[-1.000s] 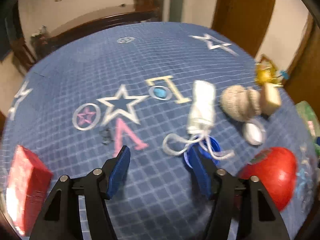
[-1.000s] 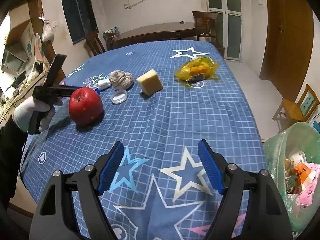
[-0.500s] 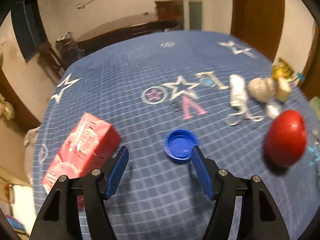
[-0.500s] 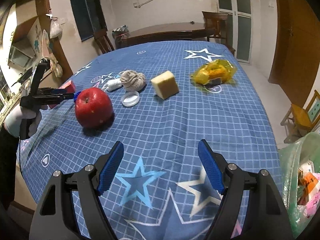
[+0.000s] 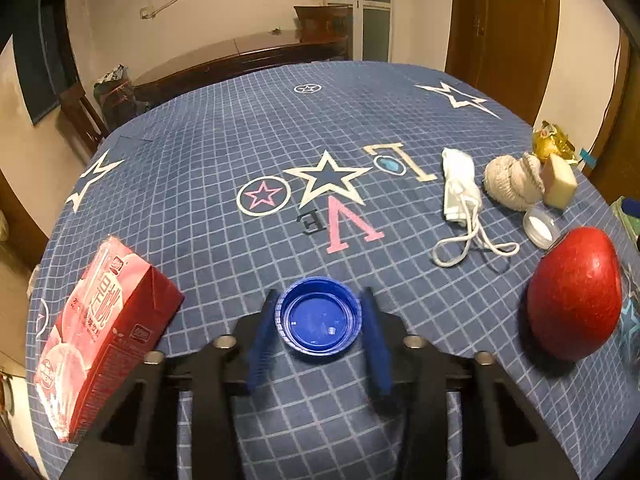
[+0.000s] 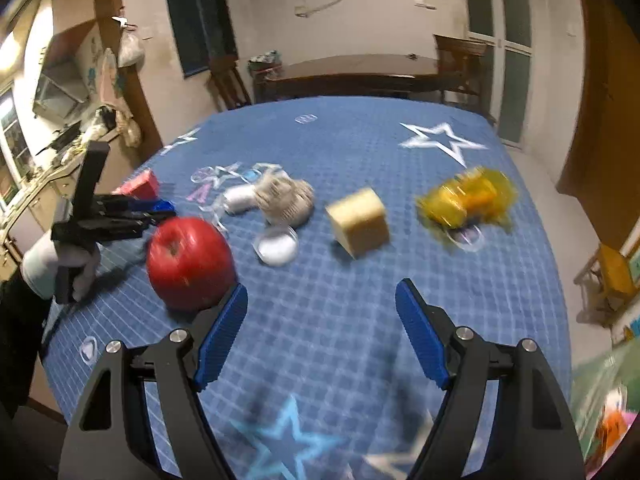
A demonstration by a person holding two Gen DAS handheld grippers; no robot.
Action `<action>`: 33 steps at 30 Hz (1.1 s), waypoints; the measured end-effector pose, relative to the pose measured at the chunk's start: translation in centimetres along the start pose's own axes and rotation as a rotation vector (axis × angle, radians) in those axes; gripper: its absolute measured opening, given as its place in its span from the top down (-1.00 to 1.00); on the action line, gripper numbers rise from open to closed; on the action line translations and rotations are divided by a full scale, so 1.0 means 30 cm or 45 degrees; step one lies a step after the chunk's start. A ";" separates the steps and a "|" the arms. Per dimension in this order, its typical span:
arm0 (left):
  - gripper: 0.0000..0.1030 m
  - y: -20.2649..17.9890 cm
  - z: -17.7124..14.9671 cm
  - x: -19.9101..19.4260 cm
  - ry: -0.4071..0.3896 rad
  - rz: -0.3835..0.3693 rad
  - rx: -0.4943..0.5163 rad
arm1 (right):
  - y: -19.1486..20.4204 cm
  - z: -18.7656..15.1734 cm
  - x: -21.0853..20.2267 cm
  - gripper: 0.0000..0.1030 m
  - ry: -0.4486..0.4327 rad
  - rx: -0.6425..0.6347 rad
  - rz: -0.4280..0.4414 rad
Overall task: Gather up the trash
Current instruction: 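Grasp the blue bottle cap with the left gripper while the right grasps the knitted sock, then carry the blue cap and knitted sock in both grippers over the bin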
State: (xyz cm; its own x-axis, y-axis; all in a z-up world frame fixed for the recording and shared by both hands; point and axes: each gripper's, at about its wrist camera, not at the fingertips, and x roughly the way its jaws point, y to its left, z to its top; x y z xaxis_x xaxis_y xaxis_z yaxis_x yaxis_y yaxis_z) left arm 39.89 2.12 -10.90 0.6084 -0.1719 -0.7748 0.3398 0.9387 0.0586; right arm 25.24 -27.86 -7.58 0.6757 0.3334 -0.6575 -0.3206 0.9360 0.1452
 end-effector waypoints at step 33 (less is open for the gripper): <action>0.21 -0.085 -0.011 -0.110 -0.120 0.105 -0.051 | 0.148 0.240 0.239 0.21 0.066 -0.163 -0.117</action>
State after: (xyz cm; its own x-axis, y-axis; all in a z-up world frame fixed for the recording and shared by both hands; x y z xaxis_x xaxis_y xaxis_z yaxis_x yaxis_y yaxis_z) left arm 36.78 0.38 -8.71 0.6985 -0.1190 -0.7057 0.2580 0.9616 0.0933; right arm 33.43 -20.49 -6.32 0.6720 0.2379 -0.7013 -0.3434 0.9391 -0.0104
